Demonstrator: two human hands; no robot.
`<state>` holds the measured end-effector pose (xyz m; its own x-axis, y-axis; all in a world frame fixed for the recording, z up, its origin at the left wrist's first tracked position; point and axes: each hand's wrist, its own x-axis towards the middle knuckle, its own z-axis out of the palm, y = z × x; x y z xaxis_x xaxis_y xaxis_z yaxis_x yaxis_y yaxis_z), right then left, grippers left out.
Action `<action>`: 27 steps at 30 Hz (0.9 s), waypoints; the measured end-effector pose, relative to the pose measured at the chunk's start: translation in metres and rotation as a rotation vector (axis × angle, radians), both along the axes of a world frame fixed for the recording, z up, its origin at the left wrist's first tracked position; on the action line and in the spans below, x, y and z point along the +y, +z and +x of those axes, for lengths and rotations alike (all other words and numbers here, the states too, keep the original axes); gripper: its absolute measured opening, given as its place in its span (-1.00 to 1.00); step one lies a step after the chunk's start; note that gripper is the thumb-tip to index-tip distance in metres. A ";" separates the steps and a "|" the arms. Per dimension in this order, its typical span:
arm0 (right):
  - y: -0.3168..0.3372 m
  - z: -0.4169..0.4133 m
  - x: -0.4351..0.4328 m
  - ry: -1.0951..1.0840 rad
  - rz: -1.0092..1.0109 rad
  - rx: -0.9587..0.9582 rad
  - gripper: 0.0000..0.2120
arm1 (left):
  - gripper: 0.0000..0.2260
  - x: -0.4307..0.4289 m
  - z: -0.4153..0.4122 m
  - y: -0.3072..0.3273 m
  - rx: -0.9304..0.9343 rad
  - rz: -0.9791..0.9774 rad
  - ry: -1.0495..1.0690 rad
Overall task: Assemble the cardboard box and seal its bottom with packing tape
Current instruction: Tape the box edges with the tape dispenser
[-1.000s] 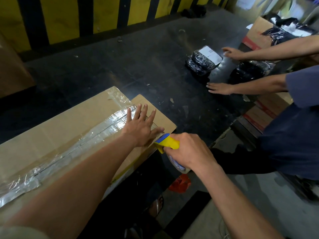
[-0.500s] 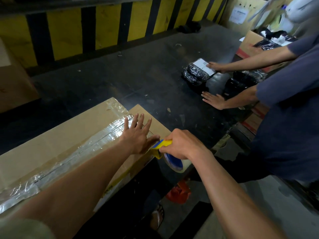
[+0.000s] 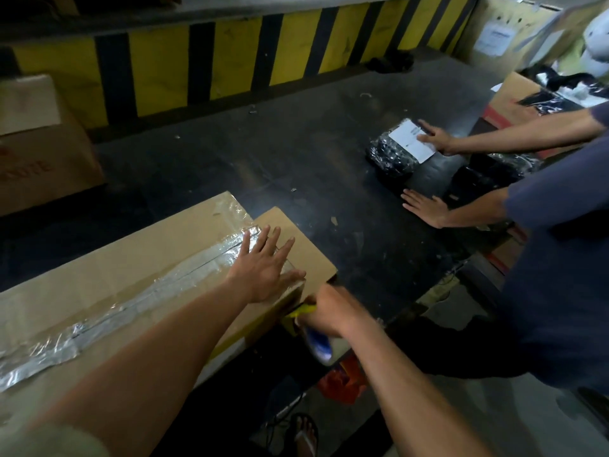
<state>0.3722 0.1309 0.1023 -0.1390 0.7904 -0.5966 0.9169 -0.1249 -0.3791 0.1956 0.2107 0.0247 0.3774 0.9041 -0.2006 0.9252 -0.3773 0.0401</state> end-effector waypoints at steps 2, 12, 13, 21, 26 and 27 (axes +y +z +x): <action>-0.004 0.008 -0.010 -0.012 0.038 0.025 -0.66 | -0.13 0.001 0.001 0.001 0.006 -0.004 -0.003; 0.081 0.018 -0.015 -0.029 0.269 -0.044 -0.56 | -0.40 -0.013 -0.037 0.025 -0.268 0.022 0.052; 0.088 0.009 -0.015 -0.029 0.300 -0.019 -0.56 | -0.46 -0.018 -0.049 0.029 -0.257 0.059 0.026; 0.089 -0.121 -0.009 0.061 0.468 0.185 -0.39 | -0.61 -0.067 -0.178 0.054 -0.336 0.194 0.323; 0.064 -0.224 -0.011 0.085 0.539 0.332 -0.39 | -0.60 -0.102 -0.274 0.038 -0.356 0.216 0.582; 0.061 -0.242 -0.014 0.094 0.548 0.348 -0.39 | -0.64 -0.111 -0.289 0.039 -0.353 0.242 0.613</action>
